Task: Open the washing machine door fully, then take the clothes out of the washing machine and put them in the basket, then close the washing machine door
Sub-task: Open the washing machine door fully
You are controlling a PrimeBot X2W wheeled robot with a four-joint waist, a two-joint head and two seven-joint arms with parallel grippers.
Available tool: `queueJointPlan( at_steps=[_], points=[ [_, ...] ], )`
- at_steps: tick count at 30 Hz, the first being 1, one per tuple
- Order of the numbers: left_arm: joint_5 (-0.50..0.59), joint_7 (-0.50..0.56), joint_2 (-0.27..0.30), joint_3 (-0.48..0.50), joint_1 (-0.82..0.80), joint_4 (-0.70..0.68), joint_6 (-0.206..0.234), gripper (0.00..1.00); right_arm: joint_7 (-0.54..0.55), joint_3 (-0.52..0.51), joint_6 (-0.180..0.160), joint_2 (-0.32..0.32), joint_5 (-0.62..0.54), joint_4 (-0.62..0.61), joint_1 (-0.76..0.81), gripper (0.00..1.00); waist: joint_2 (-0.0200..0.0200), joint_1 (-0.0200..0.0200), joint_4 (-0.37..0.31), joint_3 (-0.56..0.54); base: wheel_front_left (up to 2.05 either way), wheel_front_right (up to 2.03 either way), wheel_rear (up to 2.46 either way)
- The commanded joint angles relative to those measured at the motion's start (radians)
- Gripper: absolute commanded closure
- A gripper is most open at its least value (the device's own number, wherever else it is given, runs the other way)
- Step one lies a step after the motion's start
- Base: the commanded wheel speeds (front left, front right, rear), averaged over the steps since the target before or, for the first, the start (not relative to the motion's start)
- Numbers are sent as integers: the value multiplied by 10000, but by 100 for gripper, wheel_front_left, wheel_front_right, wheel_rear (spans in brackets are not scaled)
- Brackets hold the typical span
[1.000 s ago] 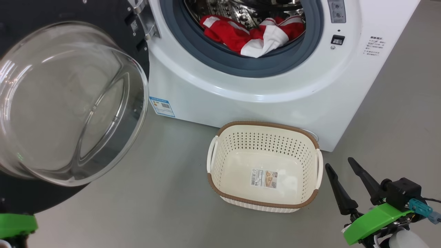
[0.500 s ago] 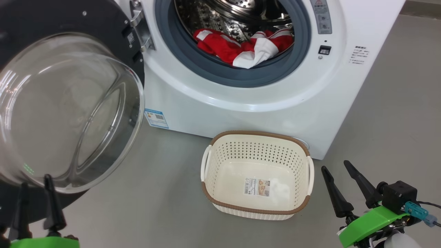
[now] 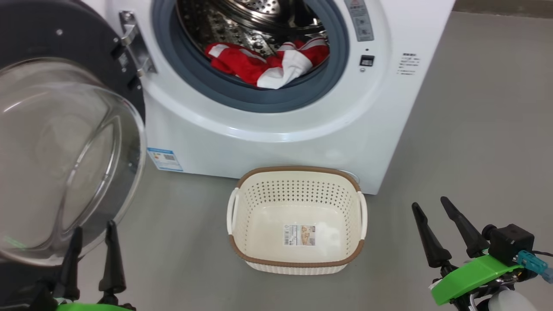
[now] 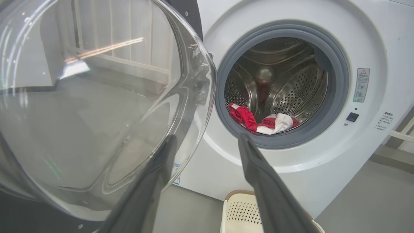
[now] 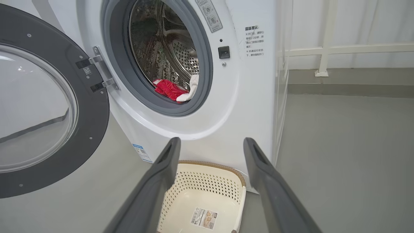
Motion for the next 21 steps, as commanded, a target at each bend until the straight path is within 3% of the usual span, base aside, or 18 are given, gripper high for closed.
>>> queueJointPlan(
  at_steps=[1, 21],
  points=[
    [5, -49, 246, 199, -58, -336, 8, 0, -93, 60, 65, -68, 52, -290, 108, 0, 0, 0, -298, 36, 0, 0, 0],
    [136, -49, 468, -820, 244, -818, 8, 0, -93, -403, 65, -29, 41, -437, 196, 0, 0, 0, -2031, 117, 0, 0, 0]
  ],
)
